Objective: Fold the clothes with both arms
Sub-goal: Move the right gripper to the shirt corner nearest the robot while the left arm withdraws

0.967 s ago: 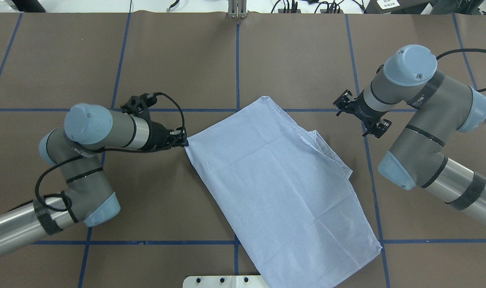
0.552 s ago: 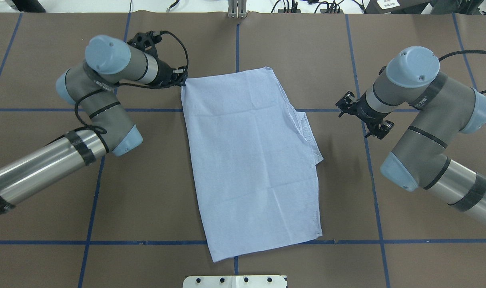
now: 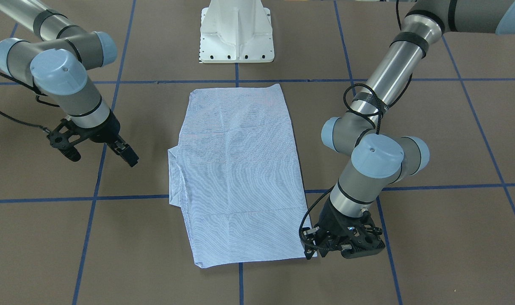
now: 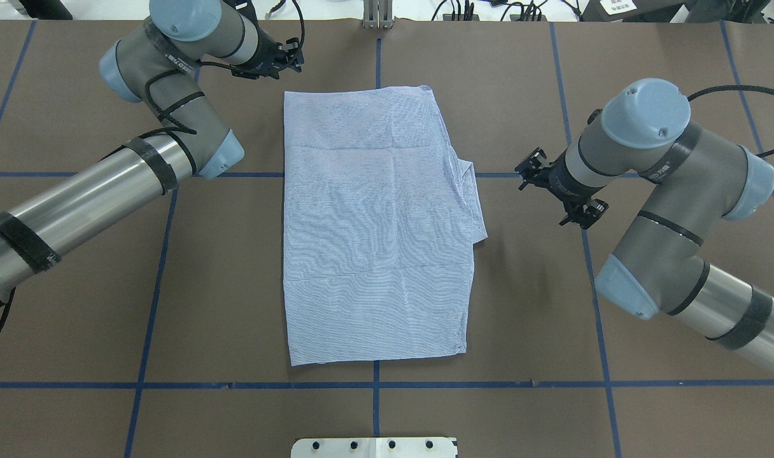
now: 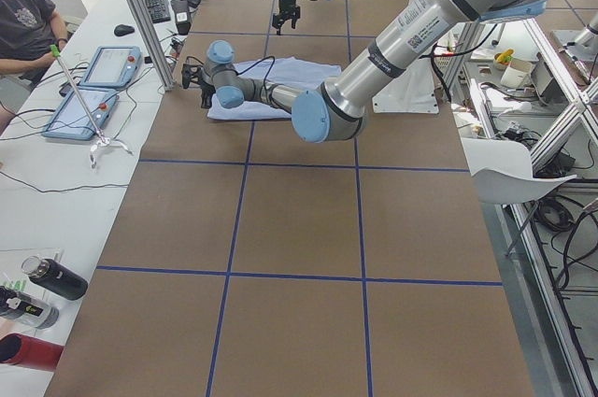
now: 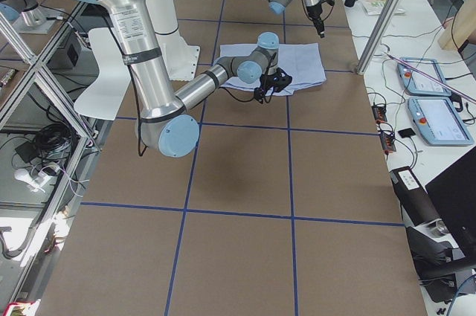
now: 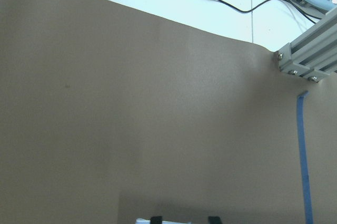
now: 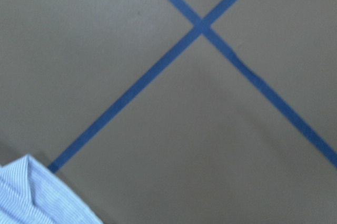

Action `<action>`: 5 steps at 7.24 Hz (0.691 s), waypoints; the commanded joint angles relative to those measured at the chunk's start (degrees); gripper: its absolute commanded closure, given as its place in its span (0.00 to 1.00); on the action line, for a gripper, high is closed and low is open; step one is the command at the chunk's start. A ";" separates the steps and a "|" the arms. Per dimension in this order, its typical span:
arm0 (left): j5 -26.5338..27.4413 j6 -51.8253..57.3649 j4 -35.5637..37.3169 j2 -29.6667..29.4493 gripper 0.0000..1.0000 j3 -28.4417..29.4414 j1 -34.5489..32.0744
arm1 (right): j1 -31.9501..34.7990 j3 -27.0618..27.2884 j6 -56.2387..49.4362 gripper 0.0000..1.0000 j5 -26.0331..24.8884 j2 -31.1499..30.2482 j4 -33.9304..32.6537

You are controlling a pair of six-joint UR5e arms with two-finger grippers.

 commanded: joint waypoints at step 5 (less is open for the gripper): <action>-12.82 -1.42 2.85 16.78 0.29 -25.33 -4.70 | -30.43 8.27 32.17 0.00 -31.45 0.04 -0.34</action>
